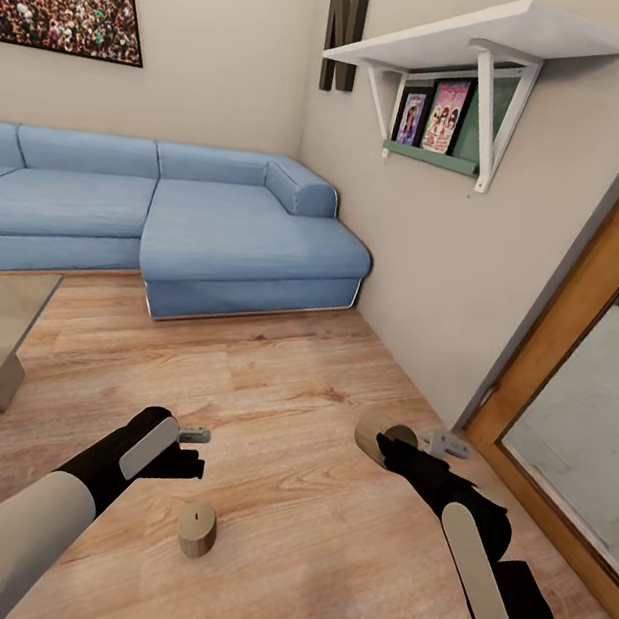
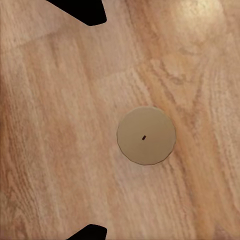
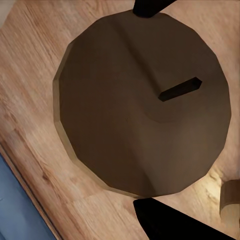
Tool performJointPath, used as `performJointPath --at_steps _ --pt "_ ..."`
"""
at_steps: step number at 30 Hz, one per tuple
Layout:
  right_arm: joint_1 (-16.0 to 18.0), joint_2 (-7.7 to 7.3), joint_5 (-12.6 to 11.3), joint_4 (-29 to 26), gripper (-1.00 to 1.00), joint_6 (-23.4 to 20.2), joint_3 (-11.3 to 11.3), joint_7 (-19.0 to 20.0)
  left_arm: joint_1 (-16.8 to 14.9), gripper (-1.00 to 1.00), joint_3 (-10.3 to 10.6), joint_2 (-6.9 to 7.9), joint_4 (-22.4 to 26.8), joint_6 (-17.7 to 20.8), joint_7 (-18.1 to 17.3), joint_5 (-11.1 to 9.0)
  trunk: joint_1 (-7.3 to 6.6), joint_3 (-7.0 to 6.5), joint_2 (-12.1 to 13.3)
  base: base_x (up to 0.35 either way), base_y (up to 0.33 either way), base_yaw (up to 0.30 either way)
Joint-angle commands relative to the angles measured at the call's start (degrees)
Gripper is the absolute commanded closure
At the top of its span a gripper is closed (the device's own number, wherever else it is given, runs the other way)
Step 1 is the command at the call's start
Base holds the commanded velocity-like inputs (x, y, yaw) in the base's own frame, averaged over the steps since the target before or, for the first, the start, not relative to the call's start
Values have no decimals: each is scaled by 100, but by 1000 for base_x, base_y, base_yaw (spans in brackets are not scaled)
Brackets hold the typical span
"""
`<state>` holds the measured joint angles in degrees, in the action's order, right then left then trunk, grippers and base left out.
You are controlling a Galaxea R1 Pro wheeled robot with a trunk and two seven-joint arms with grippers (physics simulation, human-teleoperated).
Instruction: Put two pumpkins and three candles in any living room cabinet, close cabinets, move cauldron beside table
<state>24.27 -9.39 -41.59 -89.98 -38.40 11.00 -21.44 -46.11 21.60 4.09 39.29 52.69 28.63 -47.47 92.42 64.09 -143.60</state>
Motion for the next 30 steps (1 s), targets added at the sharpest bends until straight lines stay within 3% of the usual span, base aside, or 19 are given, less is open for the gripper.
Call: performJointPath --at_steps 1,15,26,27,30 --pt "5 -5 -59 -7 100 -4 11 -59 -4 -100 33 8 8 5 52 -60 -1 5 -2 0 0 0" --pt "5 -5 -59 -7 100 -4 11 -59 -4 -100 33 8 8 5 52 -60 -1 5 -2 0 0 0" --pt "8 90 -372 -44 100 -225 3 -71 -38 -100 42 -104 -116 -282 -42 -40 -30 -238 12 0 0 0" --pt "8 92 -380 -49 100 -263 4 -71 -40 -100 45 -106 -119 -463 -58 -38 -30 -238 12 0 0 0" --pt "8 94 -388 -58 100 -269 6 -56 -40 -100 60 -109 -121 -488 -74 -35 -30 -238 12 0 0 0"
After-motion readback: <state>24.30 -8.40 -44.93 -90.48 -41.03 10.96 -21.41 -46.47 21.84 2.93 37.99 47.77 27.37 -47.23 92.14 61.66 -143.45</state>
